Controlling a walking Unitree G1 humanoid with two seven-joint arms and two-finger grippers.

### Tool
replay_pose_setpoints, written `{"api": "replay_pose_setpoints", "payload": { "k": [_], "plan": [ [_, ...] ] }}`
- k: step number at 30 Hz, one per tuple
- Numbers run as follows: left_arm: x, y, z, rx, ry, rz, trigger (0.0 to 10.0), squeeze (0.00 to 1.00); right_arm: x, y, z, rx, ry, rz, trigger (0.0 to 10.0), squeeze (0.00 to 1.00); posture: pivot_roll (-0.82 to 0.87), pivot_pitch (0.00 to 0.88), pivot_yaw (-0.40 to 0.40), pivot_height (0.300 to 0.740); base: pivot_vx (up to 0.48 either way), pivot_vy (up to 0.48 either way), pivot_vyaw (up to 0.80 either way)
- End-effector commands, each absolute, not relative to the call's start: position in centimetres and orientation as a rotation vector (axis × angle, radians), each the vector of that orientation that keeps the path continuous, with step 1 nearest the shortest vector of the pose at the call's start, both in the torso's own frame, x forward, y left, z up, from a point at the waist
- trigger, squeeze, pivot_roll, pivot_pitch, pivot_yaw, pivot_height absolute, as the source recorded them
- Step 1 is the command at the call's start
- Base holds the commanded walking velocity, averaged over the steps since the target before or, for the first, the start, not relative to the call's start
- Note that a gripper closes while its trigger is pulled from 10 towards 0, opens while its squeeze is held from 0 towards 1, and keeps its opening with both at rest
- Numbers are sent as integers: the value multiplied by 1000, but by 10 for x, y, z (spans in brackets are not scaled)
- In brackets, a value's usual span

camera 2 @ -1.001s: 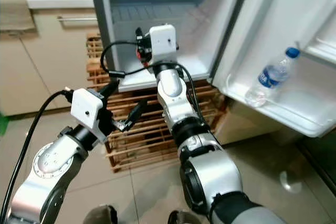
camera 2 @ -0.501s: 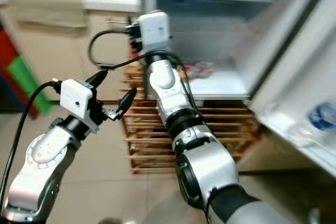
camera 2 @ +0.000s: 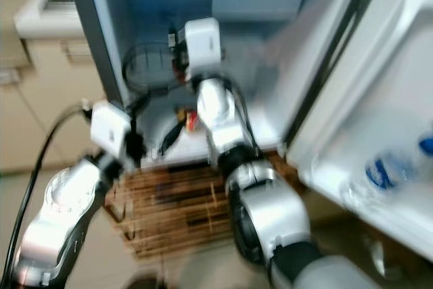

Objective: Restocking fridge

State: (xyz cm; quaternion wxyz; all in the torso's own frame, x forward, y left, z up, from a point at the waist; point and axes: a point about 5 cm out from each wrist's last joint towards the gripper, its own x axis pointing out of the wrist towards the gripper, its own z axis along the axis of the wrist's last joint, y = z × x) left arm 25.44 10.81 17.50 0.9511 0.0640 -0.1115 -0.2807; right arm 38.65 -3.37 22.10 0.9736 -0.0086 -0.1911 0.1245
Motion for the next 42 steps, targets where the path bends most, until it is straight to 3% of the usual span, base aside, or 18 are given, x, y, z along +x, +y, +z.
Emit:
{"api": "replay_pose_setpoints", "payload": {
  "k": [1,12,21,24,28,31,33,36,40,42],
  "plan": [
    [251,103,177,129,-238,-598,10000,0,388,-36,223,-16,-391,249,10000,0,161,0,-45,740,0,0,0],
    [232,113,175,148,-199,-592,10000,0,395,-25,251,-23,-405,286,10000,0,235,27,-62,740,0,0,0],
    [232,130,167,146,-145,-495,10000,0,386,-32,227,9,-404,281,10000,0,226,19,-69,740,0,0,0],
    [230,156,155,83,-65,-403,10000,0,352,-52,195,1,-451,267,10000,0,150,0,-38,740,0,0,0],
    [231,158,155,81,-63,-393,10000,0,342,-58,190,-10,-451,265,10000,0,144,0,-34,740,0,0,0],
    [239,154,162,107,-106,-387,10000,0,306,-93,177,-3,-427,173,10000,0,101,0,-15,740,0,0,0],
    [239,153,164,113,-115,-384,10000,0,298,-98,176,-2,-422,158,10000,0,101,0,-15,740,0,0,0],
    [222,152,172,170,-133,-428,10000,0,264,-124,171,-65,-405,111,10000,0,70,0,-11,740,0,0,0],
    [217,156,173,180,-127,-423,10000,0,252,-131,168,-83,-387,99,10000,0,73,0,-16,740,0,0,0],
    [204,171,163,54,-48,-403,10000,0,221,-152,139,-132,-242,77,10000,0,80,0,-26,740,0,0,0]
  ]
}}
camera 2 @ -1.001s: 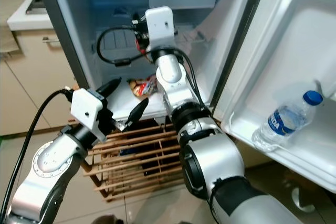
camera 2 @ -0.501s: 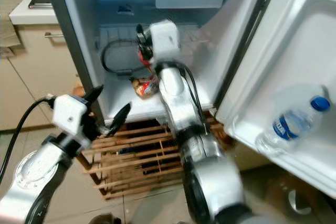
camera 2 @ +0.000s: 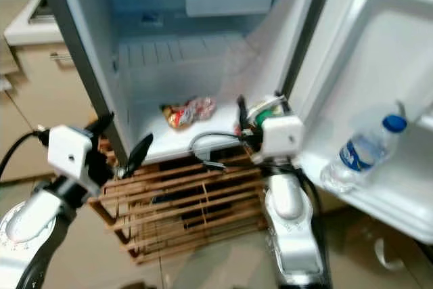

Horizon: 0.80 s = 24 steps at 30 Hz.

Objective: Restocking fridge

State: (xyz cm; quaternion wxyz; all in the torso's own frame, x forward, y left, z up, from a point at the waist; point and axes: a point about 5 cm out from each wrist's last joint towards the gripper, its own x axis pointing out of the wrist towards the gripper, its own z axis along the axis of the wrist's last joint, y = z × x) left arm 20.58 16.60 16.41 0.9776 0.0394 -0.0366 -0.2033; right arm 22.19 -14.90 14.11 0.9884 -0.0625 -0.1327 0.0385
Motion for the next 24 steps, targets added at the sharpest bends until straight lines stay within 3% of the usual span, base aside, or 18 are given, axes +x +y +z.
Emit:
{"api": "replay_pose_setpoints", "payload": {
  "k": [1,8,13,19,24],
  "plan": [
    [201,174,158,12,-22,-402,10000,0,212,-158,132,-141,-189,69,10000,0,78,0,-27,740,0,0,0],
    [203,176,150,65,-8,-285,10000,0,203,-178,113,-80,-40,-29,10000,0,66,0,-25,740,0,0,0],
    [226,157,169,107,-107,-332,10000,0,228,-175,121,-52,-41,-7,10000,0,57,0,-29,740,0,0,0],
    [228,150,179,164,-155,-397,10000,0,237,-176,123,-58,-32,-6,10000,0,58,0,-29,740,366,-305,0],
    [231,147,180,179,-165,-414,10000,0,245,-167,128,-66,-52,27,10000,0,59,0,-22,740,365,-306,635]
  ]
}}
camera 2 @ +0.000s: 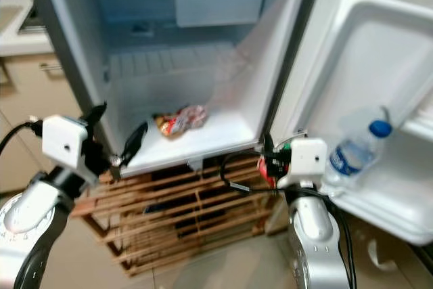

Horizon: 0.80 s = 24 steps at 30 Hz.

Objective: Restocking fridge

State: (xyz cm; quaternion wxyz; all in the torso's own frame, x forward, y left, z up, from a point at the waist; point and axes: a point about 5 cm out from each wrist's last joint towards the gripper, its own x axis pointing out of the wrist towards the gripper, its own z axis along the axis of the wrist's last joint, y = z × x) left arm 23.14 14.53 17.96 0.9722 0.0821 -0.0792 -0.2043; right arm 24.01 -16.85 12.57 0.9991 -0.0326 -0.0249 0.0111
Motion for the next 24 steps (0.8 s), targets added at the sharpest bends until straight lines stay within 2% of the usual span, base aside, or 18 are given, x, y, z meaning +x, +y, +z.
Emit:
{"api": "replay_pose_setpoints", "payload": {
  "k": [1,7,14,20,24],
  "plan": [
    [232,146,181,180,-166,-419,10000,0,246,-163,128,-70,-50,40,10000,0,61,0,-22,740,371,-304,775],
    [234,146,183,177,-183,-418,10000,0,250,-155,130,-74,-60,72,10000,0,64,0,-19,740,390,-199,552],
    [236,146,185,170,-200,-405,10000,0,262,-142,140,-70,-94,133,10000,0,69,0,-21,740,0,0,0],
    [235,146,184,163,-199,-405,10000,0,261,-148,137,-103,-84,115,10000,0,71,0,-26,740,0,0,740],
    [235,145,183,158,-197,-405,10000,0,262,-158,135,-213,-95,89,10000,0,67,0,-24,740,0,0,559]
  ]
}}
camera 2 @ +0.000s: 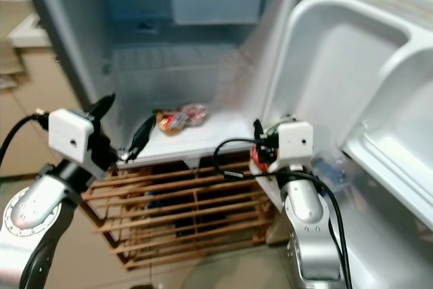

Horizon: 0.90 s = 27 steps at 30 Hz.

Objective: Restocking fridge

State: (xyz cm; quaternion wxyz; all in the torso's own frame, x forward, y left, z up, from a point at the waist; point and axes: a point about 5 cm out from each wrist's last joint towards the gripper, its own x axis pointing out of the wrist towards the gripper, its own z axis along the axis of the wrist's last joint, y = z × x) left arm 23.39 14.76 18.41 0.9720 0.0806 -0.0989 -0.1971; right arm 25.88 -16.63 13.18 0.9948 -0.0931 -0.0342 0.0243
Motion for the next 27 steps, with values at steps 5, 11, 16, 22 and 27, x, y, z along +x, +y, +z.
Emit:
{"api": "replay_pose_setpoints", "payload": {
  "k": [5,11,16,22,27],
  "plan": [
    [237,146,183,155,-193,-414,10000,0,265,-171,129,-277,-79,52,10000,0,68,0,-21,740,0,0,0],
    [238,147,183,162,-195,-419,10000,0,268,-172,130,-278,-84,27,10000,0,70,0,-19,740,0,0,0],
    [238,147,183,161,-195,-418,10000,0,267,-177,128,-356,-93,-9,10000,0,73,0,-20,740,0,0,0],
    [238,146,182,154,-192,-423,10000,0,269,-223,120,-578,-45,-208,10000,0,74,0,-21,740,0,0,0],
    [238,146,182,153,-191,-426,10000,0,272,-252,122,-647,-11,-341,10000,0,72,0,-18,740,0,0,0]
  ]
}}
